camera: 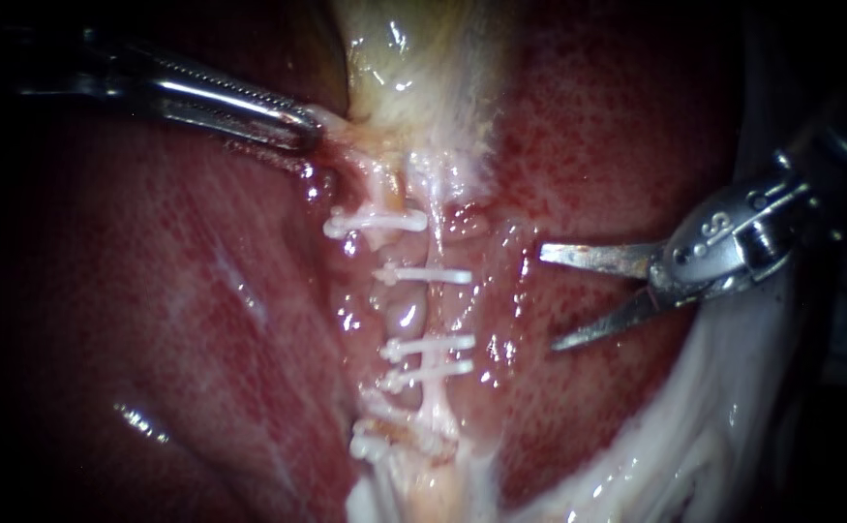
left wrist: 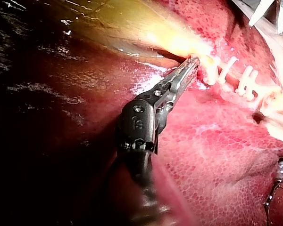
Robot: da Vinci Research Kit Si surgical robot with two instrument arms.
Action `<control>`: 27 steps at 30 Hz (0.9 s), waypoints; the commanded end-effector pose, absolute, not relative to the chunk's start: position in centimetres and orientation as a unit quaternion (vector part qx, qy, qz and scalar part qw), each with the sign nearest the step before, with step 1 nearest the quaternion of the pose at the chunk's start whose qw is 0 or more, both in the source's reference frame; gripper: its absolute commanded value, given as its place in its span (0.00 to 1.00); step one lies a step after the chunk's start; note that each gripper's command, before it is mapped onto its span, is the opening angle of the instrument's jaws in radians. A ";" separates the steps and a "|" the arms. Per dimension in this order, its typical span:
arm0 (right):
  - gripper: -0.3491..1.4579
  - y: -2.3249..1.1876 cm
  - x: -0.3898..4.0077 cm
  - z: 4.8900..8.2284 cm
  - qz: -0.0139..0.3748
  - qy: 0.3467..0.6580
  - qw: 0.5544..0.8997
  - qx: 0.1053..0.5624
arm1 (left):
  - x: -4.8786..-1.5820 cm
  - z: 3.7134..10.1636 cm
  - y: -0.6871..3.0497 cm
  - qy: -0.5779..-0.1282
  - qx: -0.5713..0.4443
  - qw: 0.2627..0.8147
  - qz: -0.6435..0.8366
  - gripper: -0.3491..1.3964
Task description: Go to the cutting position right tube
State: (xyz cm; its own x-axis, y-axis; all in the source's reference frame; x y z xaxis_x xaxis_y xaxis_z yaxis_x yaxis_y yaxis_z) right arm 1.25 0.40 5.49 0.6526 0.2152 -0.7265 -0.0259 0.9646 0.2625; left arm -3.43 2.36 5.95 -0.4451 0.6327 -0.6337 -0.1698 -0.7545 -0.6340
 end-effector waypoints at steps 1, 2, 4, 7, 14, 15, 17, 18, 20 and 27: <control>0.98 0.40 1.25 5.49 0.067 0.411 0.902 0.115 | -3.42 5.92 2.37 -0.249 -0.465 0.247 0.813 0.00; 0.98 0.40 1.25 5.49 0.067 0.411 0.902 0.115 | -3.41 5.90 2.38 -0.250 -0.466 0.247 0.812 0.00; 0.98 0.40 1.25 5.49 0.067 0.411 0.902 0.115 | -3.37 5.84 2.41 -0.254 -0.466 0.246 0.811 0.00; 0.98 0.40 1.26 5.50 0.067 0.411 0.902 0.115 | -3.28 5.73 2.47 -0.250 -0.466 0.250 0.811 0.00; 0.98 0.39 1.28 5.50 0.067 0.411 0.902 0.114 | -3.05 5.34 2.62 -0.239 -0.475 0.260 0.806 0.00; 0.98 0.39 1.29 5.51 0.067 0.411 0.902 0.114 | -3.05 5.30 2.62 -0.237 -0.475 0.261 0.806 0.00; 0.98 0.39 1.30 5.51 0.068 0.411 0.902 0.114 | -3.07 5.25 2.59 -0.235 -0.476 0.260 0.806 0.00; 0.98 0.39 1.31 5.51 0.067 0.412 0.901 0.116 | -3.08 5.24 2.57 -0.235 -0.478 0.261 0.806 0.00; 0.98 0.38 1.34 5.52 0.065 0.414 0.900 0.120 | -3.09 5.21 2.55 -0.234 -0.477 0.261 0.806 0.00; 0.98 0.25 1.53 5.66 0.071 0.422 0.892 0.148 | -3.10 5.18 2.53 -0.232 -0.478 0.260 0.806 0.00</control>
